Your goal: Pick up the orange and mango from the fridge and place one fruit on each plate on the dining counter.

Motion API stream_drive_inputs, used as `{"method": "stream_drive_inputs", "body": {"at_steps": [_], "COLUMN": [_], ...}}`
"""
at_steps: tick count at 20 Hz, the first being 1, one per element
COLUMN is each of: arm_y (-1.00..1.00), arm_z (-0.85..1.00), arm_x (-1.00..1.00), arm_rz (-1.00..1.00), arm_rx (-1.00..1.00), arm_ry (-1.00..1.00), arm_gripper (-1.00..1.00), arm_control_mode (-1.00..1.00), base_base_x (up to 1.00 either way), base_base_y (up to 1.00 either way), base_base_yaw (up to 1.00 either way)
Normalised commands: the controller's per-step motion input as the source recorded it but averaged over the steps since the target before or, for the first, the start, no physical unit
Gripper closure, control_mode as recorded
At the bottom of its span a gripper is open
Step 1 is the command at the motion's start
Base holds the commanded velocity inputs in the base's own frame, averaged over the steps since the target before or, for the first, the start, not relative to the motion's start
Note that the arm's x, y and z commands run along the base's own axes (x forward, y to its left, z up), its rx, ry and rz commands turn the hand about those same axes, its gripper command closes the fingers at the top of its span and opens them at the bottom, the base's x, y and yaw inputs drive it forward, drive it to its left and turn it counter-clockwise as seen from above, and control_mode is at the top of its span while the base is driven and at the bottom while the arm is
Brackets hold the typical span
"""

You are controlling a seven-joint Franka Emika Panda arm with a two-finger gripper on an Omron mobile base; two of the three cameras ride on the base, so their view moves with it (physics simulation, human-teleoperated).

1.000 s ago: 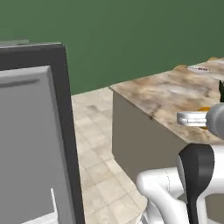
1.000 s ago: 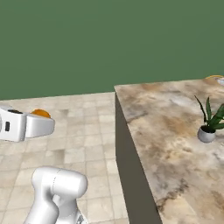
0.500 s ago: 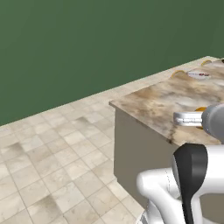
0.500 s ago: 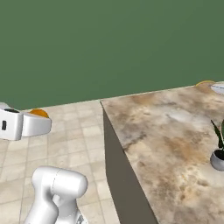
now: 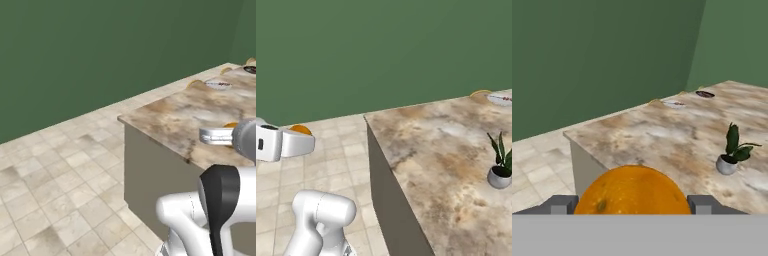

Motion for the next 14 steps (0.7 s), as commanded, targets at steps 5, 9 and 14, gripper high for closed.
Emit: {"method": "stream_drive_inputs", "body": {"at_steps": [5, 9, 14], "arm_y": [0.0, 0.0, 0.0], "arm_z": [0.0, 0.0, 0.0], "arm_x": [0.0, 0.0, 0.0], "arm_rz": [0.0, 0.0, 0.0], "arm_rx": [0.0, 0.0, 0.0], "arm_ry": [0.0, 0.0, 0.0], "arm_gripper": [1.0, 1.0, 1.0], "arm_control_mode": [1.0, 1.0, 1.0], "base_base_x": [0.53, 0.3, 1.0], "base_base_y": [-0.66, -0.62, 0.29], "base_base_yaw": [0.02, 0.0, 0.0]}}
